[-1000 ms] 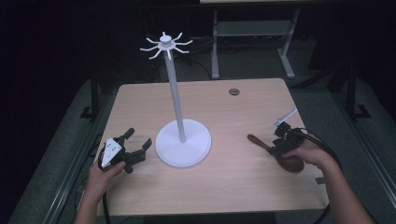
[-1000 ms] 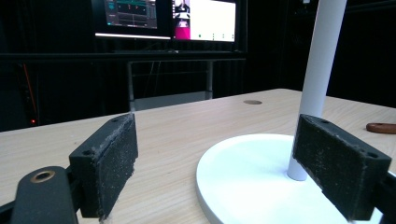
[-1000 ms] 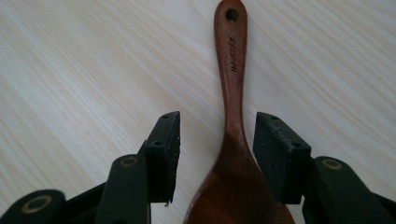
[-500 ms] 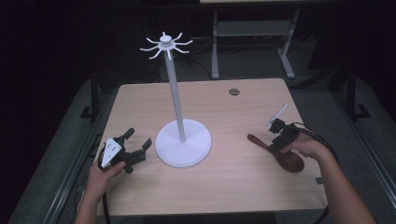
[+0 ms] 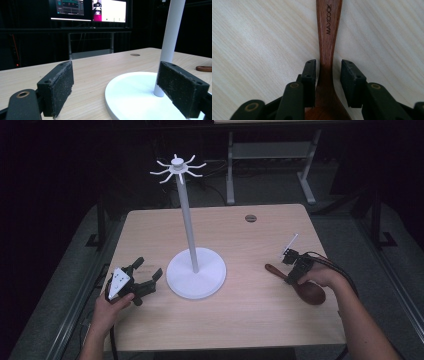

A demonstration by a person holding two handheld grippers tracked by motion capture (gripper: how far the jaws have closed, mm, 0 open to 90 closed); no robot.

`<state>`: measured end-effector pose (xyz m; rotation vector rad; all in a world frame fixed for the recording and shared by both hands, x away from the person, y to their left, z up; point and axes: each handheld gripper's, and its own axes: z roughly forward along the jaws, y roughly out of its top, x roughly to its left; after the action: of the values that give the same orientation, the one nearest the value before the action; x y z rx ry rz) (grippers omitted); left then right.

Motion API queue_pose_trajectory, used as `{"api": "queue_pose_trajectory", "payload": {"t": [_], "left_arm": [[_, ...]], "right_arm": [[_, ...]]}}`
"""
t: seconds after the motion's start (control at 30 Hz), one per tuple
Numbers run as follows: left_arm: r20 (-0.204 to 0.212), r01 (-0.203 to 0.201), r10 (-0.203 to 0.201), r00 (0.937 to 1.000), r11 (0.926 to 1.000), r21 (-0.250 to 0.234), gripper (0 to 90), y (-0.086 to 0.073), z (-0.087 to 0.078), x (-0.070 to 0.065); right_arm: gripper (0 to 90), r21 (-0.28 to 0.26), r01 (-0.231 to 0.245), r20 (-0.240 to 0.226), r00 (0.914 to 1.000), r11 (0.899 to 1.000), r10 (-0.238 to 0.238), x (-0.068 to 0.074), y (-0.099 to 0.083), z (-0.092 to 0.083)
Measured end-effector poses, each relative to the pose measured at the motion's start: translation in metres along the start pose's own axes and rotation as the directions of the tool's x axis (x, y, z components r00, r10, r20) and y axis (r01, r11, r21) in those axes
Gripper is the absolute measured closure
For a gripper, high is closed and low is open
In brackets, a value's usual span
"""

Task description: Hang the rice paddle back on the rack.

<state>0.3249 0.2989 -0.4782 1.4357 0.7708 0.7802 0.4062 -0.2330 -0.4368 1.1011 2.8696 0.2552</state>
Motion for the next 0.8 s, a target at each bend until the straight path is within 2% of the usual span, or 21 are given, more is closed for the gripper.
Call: {"api": "queue_pose_trajectory", "payload": {"t": [0.47, 0.8], "left_arm": [[0.001, 0.003, -0.003, 1.0, 1.0, -0.001, 13.4, -0.0001, -0.0002, -0.0001], [0.0, 0.003, -0.003, 1.0, 1.0, 0.0, 13.4, -0.0001, -0.0003, 0.0]], "right_arm": [[74.0, 0.04, -0.002, -0.015, 0.9999, 0.999, 0.002, 0.0003, 0.0049, 0.0025], [76.0, 0.036, -0.007, -0.006, 1.0, 0.999, 0.008, 0.0002, 0.0051, 0.0022]]}}
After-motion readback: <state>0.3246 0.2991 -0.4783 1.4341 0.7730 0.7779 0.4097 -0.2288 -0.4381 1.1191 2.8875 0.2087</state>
